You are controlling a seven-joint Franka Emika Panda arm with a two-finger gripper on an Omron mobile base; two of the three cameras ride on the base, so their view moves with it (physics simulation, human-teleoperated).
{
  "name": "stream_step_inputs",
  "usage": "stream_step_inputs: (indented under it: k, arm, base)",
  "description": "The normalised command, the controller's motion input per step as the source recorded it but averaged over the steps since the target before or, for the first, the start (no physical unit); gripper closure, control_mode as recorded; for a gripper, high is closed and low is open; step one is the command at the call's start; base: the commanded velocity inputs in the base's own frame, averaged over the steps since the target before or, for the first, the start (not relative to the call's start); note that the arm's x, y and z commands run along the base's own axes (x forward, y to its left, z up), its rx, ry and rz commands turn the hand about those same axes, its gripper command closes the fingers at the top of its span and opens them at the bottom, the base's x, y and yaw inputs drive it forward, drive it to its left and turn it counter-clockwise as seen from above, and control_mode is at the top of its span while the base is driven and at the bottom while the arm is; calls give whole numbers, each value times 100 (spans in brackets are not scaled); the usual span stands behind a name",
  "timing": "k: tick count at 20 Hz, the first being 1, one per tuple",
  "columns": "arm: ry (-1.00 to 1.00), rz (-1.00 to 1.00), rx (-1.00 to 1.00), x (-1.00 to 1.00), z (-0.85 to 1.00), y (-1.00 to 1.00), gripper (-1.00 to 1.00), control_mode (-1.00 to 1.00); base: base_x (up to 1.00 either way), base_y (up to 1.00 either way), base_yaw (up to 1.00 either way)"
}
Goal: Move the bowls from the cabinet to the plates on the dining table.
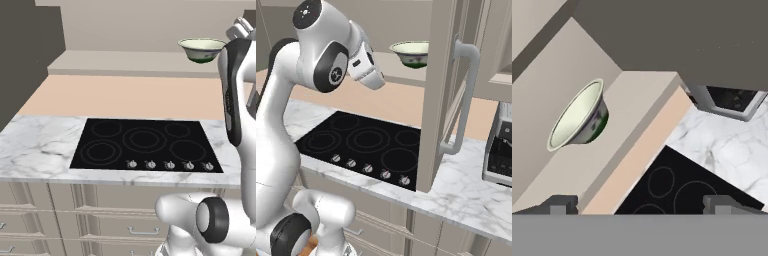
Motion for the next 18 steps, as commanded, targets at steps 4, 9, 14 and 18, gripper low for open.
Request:
stream_step_inputs:
  k: [4,9,14,18]
  arm:
    - [0,1,7,27,6,-28,-100,-100]
    - [-2,2,5,26,1,-23,-100,-100]
    - [0,4,3,41,0,-16,-100,-100]
    - [0,5,1,43,0,-11,-100,-100]
  base:
    - [0,0,0]
    - [0,0,0]
    - [0,0,0]
    - [0,0,0]
